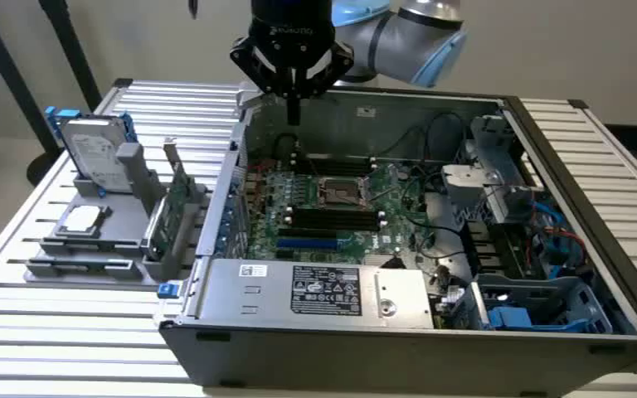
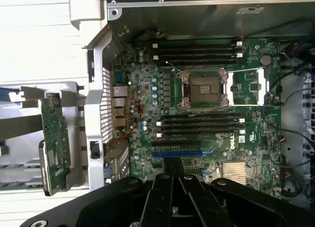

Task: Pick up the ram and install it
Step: 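Reach for the ram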

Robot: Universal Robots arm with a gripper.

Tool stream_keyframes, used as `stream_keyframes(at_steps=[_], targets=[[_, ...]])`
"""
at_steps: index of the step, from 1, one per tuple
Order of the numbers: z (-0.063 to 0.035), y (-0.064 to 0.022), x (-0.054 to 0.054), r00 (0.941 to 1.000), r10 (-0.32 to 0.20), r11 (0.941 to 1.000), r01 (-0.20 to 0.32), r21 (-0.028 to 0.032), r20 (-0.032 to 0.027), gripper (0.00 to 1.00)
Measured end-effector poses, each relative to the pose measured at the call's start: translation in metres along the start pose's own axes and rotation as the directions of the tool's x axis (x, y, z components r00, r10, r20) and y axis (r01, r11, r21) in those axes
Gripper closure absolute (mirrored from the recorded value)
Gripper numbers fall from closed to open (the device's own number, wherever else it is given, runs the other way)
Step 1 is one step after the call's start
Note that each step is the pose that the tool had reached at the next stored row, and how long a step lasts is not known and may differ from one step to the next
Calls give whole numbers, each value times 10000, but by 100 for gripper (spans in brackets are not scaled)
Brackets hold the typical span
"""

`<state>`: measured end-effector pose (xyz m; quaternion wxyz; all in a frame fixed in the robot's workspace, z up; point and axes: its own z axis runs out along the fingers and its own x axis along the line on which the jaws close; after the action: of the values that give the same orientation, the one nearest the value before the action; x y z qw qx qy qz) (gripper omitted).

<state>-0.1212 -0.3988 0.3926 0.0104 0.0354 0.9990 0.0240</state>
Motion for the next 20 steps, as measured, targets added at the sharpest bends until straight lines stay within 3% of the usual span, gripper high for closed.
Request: stream_keyframes(at_steps=[15,20], targets=[[0,0,6,10000,1,10000,-1,0,0,89],[0,-19,189,10000,0,10000,0,1,0,89]])
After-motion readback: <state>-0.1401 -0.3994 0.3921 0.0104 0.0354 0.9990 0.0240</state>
